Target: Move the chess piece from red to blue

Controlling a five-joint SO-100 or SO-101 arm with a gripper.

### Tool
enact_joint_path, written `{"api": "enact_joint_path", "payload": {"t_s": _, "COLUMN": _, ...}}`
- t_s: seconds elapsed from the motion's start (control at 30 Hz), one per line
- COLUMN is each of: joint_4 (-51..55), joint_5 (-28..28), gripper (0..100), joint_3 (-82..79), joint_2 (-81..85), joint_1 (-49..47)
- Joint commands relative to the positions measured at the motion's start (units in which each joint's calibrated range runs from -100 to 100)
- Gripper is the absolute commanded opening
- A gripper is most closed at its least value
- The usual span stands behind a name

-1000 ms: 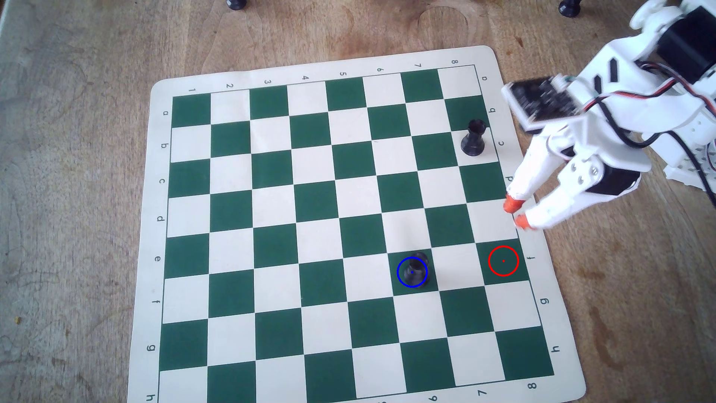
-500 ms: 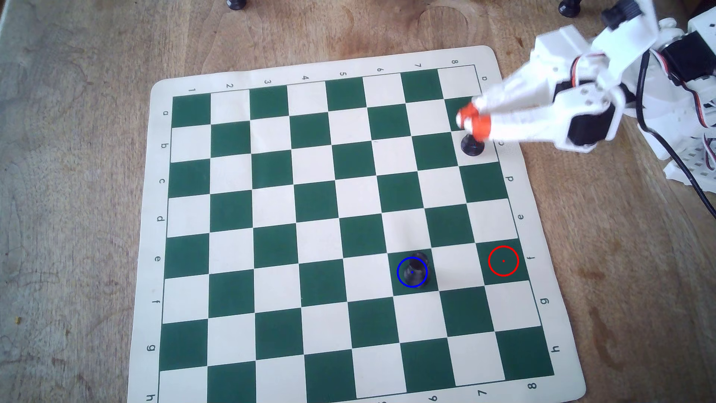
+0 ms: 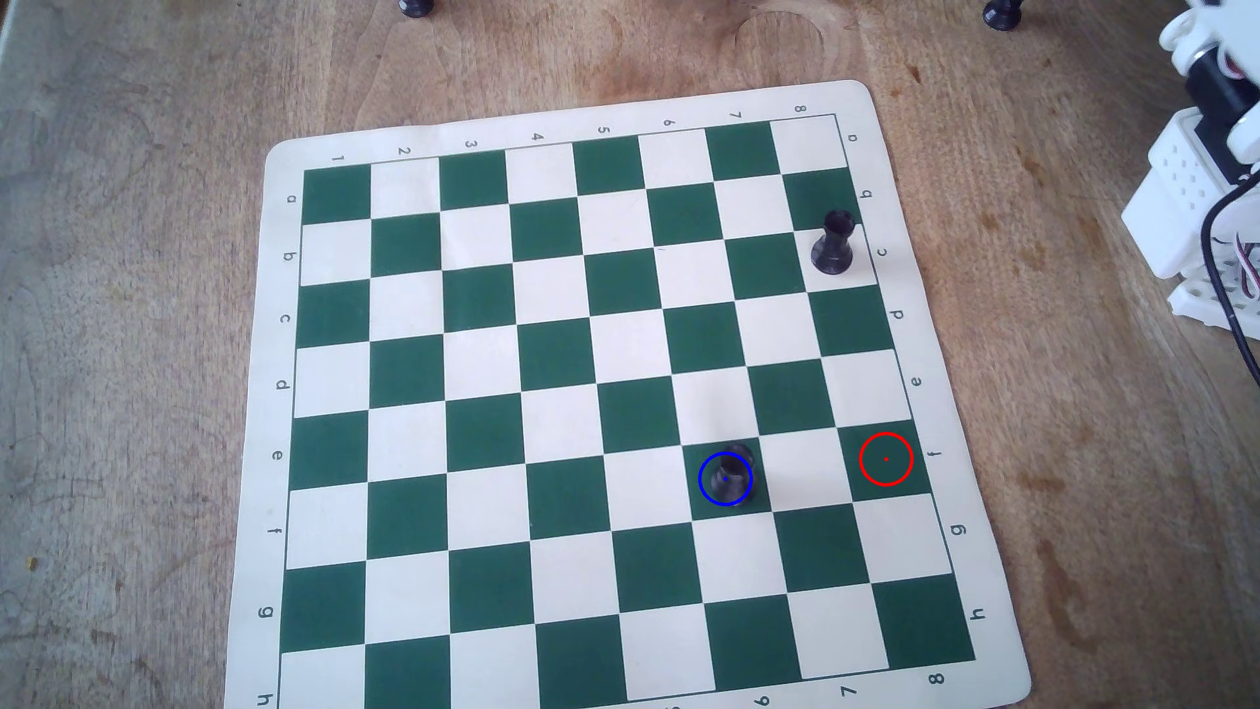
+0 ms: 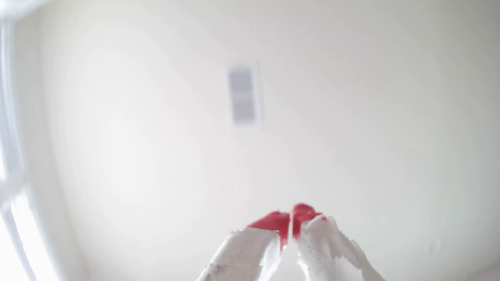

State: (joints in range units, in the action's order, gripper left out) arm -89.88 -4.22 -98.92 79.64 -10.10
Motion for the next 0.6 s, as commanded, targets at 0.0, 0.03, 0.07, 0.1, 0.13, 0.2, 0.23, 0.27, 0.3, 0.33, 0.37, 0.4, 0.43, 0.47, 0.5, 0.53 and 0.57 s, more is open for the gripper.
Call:
{"api": "enact_joint_path", "payload": {"t_s": 0.0, "joint_4": -2.09, "joint_5": -0.15, "gripper": 3, "joint_3": -0.99, "joint_2": 4.32, "joint_1": 2.01}}
{"api": "enact_joint_path", "payload": {"t_s": 0.03, "joint_4": -2.26, "joint_5": -0.15, "gripper": 2, "joint_3": -0.99, "joint_2": 5.08, "joint_1": 2.63}}
{"api": "enact_joint_path", "payload": {"t_s": 0.07, "joint_4": -2.75, "joint_5": -0.15, "gripper": 2, "joint_3": -0.99, "joint_2": 5.76, "joint_1": 3.34}}
{"api": "enact_joint_path", "payload": {"t_s": 0.1, "joint_4": -3.32, "joint_5": -0.15, "gripper": 0, "joint_3": -0.99, "joint_2": 6.18, "joint_1": 3.81}}
{"api": "enact_joint_path", "payload": {"t_s": 0.13, "joint_4": -5.21, "joint_5": -0.15, "gripper": 0, "joint_3": -0.99, "joint_2": 7.29, "joint_1": 4.9}}
{"api": "enact_joint_path", "payload": {"t_s": 0.2, "joint_4": -7.33, "joint_5": 0.1, "gripper": 0, "joint_3": -0.99, "joint_2": 8.05, "joint_1": 5.45}}
{"api": "enact_joint_path", "payload": {"t_s": 0.23, "joint_4": -8.48, "joint_5": 0.15, "gripper": 0, "joint_3": -0.99, "joint_2": 8.56, "joint_1": 5.76}}
{"api": "enact_joint_path", "payload": {"t_s": 0.27, "joint_4": -9.79, "joint_5": 0.24, "gripper": 0, "joint_3": -0.99, "joint_2": 9.92, "joint_1": 6.0}}
{"api": "enact_joint_path", "payload": {"t_s": 0.3, "joint_4": -9.79, "joint_5": 0.24, "gripper": 0, "joint_3": -0.99, "joint_2": 11.11, "joint_1": 6.23}}
{"api": "enact_joint_path", "payload": {"t_s": 0.33, "joint_4": -9.79, "joint_5": 0.24, "gripper": 0, "joint_3": -1.08, "joint_2": 12.21, "joint_1": 6.39}}
{"api": "enact_joint_path", "payload": {"t_s": 0.37, "joint_4": -9.79, "joint_5": 0.24, "gripper": 0, "joint_3": -1.08, "joint_2": 12.89, "joint_1": 6.47}}
{"api": "enact_joint_path", "payload": {"t_s": 0.4, "joint_4": -9.79, "joint_5": 0.24, "gripper": 0, "joint_3": -1.08, "joint_2": 13.65, "joint_1": 6.86}}
{"api": "enact_joint_path", "payload": {"t_s": 0.43, "joint_4": -9.79, "joint_5": 0.24, "gripper": 0, "joint_3": -1.08, "joint_2": 14.67, "joint_1": 7.4}}
{"api": "enact_joint_path", "payload": {"t_s": 0.47, "joint_4": -9.79, "joint_5": 0.29, "gripper": 0, "joint_3": -1.08, "joint_2": 15.01, "joint_1": 7.56}}
{"api": "enact_joint_path", "payload": {"t_s": 0.5, "joint_4": -9.79, "joint_5": 0.29, "gripper": 0, "joint_3": -1.08, "joint_2": 15.52, "joint_1": 7.56}}
{"api": "enact_joint_path", "payload": {"t_s": 0.53, "joint_4": -9.79, "joint_5": 0.29, "gripper": 0, "joint_3": -1.08, "joint_2": 16.12, "joint_1": 7.56}}
{"api": "enact_joint_path", "payload": {"t_s": 0.57, "joint_4": -9.79, "joint_5": 0.05, "gripper": 0, "joint_3": -1.08, "joint_2": 16.12, "joint_1": 7.64}}
